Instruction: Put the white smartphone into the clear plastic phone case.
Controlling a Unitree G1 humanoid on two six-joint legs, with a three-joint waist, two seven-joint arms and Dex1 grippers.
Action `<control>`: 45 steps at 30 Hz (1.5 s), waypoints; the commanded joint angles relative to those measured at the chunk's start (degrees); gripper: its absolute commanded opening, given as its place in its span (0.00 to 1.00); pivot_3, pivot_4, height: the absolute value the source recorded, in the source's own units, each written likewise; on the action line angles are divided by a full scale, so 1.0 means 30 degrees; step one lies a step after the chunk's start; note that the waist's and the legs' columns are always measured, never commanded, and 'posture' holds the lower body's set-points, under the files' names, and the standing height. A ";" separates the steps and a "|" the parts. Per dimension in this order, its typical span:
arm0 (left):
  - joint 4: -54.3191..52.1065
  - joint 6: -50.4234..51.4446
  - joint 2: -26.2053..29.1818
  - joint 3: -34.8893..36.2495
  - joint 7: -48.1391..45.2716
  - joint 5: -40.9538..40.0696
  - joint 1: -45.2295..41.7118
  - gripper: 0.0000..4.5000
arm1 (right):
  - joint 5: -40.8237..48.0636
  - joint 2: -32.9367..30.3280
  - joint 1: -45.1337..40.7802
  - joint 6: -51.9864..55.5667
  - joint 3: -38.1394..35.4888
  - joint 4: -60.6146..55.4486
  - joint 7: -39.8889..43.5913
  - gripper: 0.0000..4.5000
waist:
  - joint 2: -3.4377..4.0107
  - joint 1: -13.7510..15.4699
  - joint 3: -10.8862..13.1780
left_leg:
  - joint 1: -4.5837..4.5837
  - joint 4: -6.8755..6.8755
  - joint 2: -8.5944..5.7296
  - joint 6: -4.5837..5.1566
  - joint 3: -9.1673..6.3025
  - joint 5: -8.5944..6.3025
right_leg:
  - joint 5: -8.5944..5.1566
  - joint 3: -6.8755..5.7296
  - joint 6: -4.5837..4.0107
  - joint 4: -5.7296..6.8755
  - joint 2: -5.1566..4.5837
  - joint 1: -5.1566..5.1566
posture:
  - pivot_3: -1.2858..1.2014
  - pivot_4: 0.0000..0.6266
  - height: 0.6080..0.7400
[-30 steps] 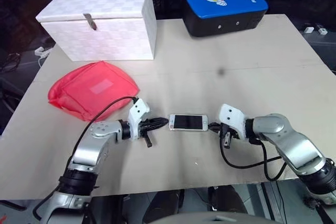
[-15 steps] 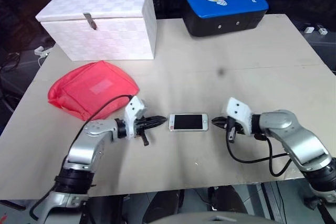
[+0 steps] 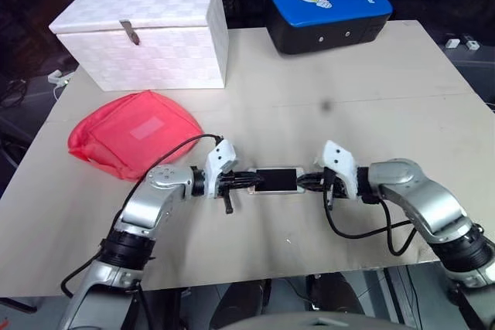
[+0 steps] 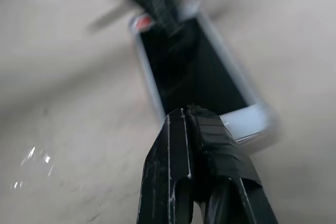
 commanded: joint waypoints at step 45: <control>-0.1822 -0.1409 -0.1188 0.1473 0.1704 -0.0738 0.2330 0.01 | -0.2581 0.2565 0.0178 -0.5026 -0.2980 0.2259 0.0282 0.00 | 0.0019 -0.0238 -0.0290 | 0.0311 -0.0081 0.0035 0.0010 0.0035 -0.0014 | -0.0005 0.0057 0.0001 0.0010 0.0042 0.0229 | 0.52 0.24 1.00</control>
